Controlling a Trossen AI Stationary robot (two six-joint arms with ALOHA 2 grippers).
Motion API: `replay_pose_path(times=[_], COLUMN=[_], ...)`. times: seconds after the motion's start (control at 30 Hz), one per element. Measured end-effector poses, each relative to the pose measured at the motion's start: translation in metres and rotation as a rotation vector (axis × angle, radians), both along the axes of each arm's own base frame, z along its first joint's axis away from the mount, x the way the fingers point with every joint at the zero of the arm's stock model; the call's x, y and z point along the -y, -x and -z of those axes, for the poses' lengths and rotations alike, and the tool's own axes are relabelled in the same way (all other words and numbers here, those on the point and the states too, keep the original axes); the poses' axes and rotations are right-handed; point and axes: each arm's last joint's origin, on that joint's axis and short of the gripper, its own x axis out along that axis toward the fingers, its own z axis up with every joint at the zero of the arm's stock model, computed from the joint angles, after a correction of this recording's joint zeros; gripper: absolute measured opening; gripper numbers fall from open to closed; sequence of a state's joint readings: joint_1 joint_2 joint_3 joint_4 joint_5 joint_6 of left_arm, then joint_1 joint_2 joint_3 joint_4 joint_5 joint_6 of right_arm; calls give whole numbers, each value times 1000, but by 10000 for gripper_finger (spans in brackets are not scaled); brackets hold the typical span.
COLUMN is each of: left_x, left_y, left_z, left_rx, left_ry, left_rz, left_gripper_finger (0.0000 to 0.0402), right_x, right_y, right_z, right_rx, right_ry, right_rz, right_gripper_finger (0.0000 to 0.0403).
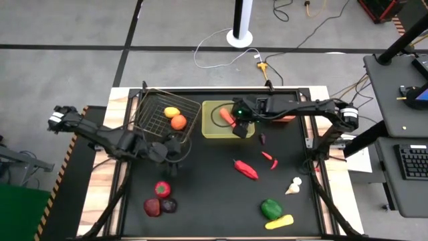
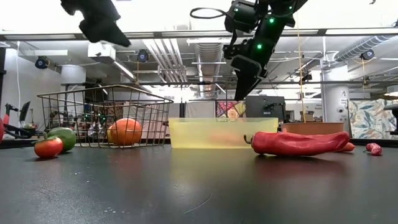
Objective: Sort produce into baskets
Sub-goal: Put the tomato into the wire bin
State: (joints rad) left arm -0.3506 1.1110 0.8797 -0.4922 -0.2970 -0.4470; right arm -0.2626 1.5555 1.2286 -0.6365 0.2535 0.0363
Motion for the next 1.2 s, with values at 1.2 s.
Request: replay_pose_path(times=[1.2], left_x=[55], left_y=[46], left_z=[-5], left_rx=[-216], left_ry=[283], left_rz=[-61], left_gripper_finger=[300], right_x=[-52], right_y=[-13], right_z=[-1], right_rx=[47], right_ry=[-23], right_rz=[-112], right_gripper_finger=[180])
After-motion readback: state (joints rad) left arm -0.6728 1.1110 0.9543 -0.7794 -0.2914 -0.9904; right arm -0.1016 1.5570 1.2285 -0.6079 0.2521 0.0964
